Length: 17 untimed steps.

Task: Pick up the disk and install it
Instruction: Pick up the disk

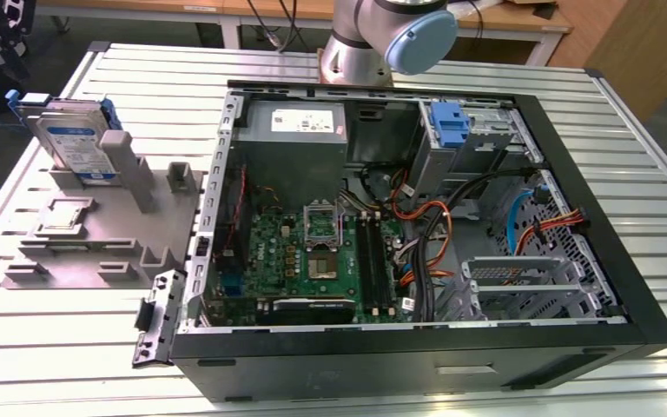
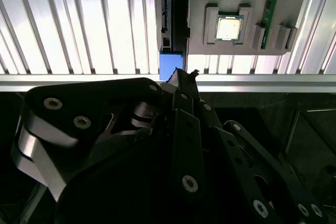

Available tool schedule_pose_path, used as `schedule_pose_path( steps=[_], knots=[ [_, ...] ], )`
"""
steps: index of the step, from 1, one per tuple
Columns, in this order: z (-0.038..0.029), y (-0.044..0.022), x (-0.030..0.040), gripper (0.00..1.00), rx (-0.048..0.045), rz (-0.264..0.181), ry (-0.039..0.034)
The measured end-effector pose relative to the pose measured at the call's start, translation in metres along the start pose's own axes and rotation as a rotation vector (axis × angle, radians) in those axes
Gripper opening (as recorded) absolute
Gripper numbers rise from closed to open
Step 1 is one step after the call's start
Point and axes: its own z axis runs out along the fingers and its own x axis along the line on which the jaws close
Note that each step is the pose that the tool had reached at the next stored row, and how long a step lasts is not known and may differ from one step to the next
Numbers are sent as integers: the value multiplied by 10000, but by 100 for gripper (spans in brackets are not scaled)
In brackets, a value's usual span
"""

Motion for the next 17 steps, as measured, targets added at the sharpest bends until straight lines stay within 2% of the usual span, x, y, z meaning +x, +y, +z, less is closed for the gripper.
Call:
schedule_pose_path(
  steps=[3,7,10,17],
  knots=[
    [0,0,0,10,-5,-210,9],
    [1,0,0,10,-18,-822,36],
    [7,0,0,10,-22,-919,42],
    [18,0,1,10,-43,-1937,86]
  ],
)
